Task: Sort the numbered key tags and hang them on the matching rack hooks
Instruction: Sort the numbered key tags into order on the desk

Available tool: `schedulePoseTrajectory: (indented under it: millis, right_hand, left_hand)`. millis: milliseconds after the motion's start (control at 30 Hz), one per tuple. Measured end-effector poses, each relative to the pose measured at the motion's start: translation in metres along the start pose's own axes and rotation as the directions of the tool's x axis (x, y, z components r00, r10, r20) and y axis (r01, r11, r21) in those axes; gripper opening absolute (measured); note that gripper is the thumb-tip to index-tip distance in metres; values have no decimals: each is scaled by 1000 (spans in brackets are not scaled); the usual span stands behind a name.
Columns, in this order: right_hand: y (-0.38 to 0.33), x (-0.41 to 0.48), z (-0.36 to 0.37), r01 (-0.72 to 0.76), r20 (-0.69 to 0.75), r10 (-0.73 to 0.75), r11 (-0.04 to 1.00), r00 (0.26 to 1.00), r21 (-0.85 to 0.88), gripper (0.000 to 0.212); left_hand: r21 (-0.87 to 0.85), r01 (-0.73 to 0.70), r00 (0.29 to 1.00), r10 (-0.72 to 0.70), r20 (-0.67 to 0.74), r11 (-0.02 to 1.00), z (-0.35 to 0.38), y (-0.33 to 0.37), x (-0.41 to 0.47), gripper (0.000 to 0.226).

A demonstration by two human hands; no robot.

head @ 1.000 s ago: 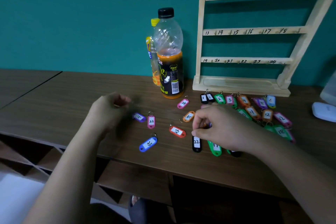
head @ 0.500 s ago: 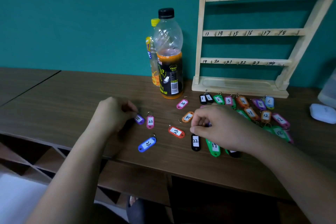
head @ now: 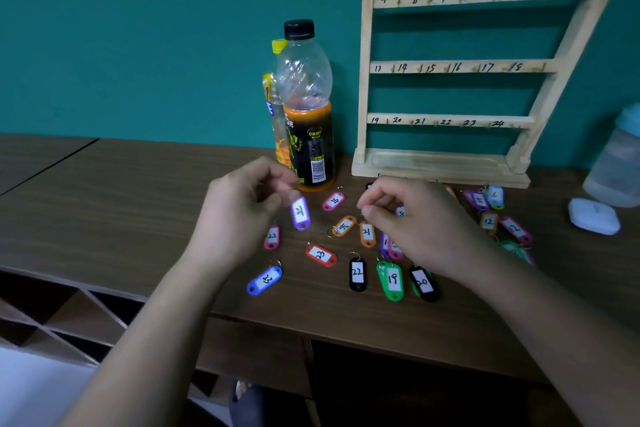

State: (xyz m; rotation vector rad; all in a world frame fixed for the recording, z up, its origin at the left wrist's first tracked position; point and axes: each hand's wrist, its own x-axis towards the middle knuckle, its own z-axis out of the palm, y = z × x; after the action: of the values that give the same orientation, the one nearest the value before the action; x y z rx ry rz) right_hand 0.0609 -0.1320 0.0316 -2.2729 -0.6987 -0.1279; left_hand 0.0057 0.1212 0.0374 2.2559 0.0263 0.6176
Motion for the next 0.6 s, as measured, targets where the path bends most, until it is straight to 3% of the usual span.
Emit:
schedulePoseTrajectory:
  millis: [100, 333, 500, 600]
  right_hand:
    - [-4, -1, 1, -1, 20, -1, 995, 1000, 97, 2]
    - [-7, -4, 7, -18, 30, 10, 957, 1000, 290, 16]
    - [-4, -4, 3, -28, 65, 11, 964, 998, 266, 16]
    - [1, -3, -9, -47, 36, 39, 965, 999, 257, 17]
  left_hand:
    - [-91, -21, 994, 31, 104, 996, 14, 10, -3, 22]
    - [-262, -24, 970, 86, 227, 965, 32, 20, -8, 22]
    - [-387, 44, 967, 58, 249, 921, 27, 22, -7, 19]
    - [-287, 58, 975, 7, 224, 956, 23, 17, -5, 13]
